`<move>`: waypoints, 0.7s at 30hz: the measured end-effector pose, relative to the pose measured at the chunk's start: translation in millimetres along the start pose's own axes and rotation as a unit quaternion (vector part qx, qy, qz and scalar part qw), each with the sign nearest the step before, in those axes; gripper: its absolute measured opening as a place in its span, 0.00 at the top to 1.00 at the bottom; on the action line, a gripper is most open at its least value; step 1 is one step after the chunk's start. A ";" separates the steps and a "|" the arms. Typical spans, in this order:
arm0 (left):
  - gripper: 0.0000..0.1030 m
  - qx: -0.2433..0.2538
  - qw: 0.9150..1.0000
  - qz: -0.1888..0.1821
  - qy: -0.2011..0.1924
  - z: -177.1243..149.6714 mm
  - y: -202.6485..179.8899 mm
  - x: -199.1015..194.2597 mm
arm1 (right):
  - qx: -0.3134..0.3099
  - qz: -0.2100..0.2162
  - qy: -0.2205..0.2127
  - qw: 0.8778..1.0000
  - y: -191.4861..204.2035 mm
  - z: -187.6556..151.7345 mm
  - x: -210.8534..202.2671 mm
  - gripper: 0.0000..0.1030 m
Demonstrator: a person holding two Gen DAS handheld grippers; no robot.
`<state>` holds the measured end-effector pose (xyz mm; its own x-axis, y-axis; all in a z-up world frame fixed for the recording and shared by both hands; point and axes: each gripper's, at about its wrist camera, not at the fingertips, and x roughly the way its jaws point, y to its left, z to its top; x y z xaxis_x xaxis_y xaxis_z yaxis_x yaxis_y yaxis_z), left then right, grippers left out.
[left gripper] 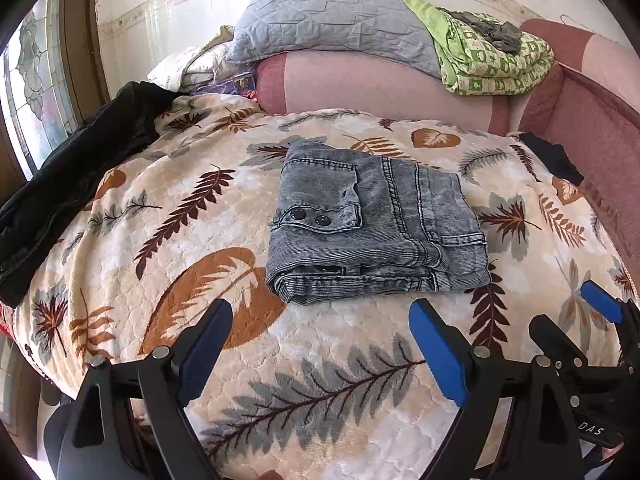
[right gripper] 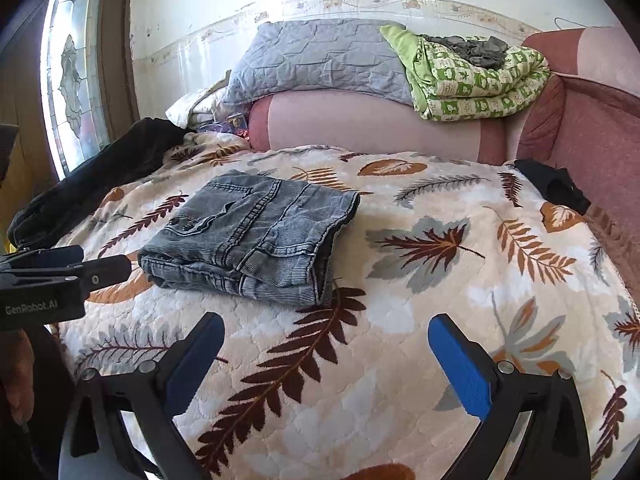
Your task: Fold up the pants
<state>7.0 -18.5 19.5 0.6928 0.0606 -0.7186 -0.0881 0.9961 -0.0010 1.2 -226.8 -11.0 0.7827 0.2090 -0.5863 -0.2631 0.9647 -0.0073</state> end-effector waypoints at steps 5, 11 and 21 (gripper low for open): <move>0.12 -0.001 1.000 0.001 0.001 -1.6 2.8 4.9 | -0.001 -0.004 0.000 1.000 1.2 -0.7 1.2 0.00; 0.12 -0.008 1.000 -0.004 0.002 -2.0 7.5 6.4 | -0.014 -0.004 -0.003 1.000 7.7 -1.5 2.1 0.00; 0.12 -0.004 1.000 -0.014 -0.006 2.2 3.0 -1.0 | -0.020 -0.007 -0.012 1.000 9.7 0.0 -1.1 0.00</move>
<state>7.6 -15.4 21.7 0.7030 0.0339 -0.7104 -0.0749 0.9968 -0.0266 -2.2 -217.6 -10.4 0.7992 0.2001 -0.5667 -0.2746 0.9603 -0.0482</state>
